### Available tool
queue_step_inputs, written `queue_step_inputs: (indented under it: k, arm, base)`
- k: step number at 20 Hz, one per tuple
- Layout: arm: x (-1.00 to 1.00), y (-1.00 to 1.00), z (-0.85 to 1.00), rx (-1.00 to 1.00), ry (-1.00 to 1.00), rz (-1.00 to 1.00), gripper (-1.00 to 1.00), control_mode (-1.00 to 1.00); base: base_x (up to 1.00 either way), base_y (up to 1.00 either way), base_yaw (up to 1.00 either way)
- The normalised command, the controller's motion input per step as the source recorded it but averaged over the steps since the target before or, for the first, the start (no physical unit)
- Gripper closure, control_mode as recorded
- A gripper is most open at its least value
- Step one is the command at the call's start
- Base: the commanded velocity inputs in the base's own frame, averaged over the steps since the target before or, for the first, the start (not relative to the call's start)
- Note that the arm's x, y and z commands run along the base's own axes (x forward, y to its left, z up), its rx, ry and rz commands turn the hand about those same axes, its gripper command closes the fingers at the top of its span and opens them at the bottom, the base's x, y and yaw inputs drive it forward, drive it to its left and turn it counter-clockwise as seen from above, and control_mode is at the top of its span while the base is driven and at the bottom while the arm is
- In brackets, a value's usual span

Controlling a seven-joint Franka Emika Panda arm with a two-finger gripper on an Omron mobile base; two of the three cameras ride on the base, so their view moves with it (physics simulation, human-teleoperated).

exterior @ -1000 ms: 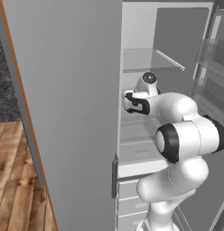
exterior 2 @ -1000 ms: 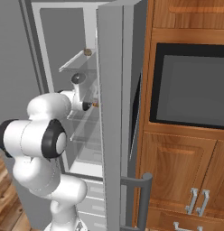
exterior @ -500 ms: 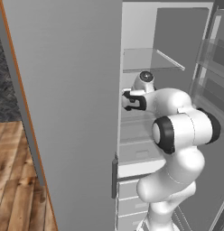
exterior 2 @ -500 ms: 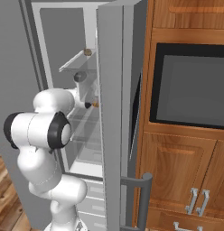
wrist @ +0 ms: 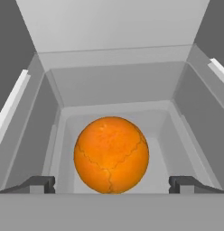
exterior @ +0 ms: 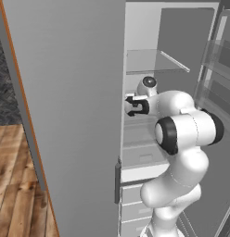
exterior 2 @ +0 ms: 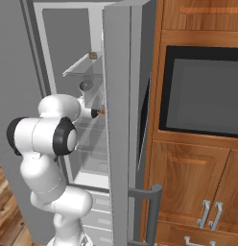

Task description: Pick up the orange and peach from the fridge and place one fruit on each plate on the dining counter.

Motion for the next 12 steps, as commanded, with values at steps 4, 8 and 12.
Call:
queue_step_inputs:
  k: [4,8,12]
  arm:
    - [0.11,0.0,0.0,0.0,0.0,0.0,-1.0,-1.0]
    - [0.04,0.0,-0.05,0.0,0.0,0.0,-1.0,-1.0]
    - [0.07,0.0,-0.05,0.0,0.0,0.0,-1.0,-1.0]
  base:
    - [0.0,0.0,0.0]
    - [0.0,0.0,0.0]
    - [0.0,0.0,0.0]
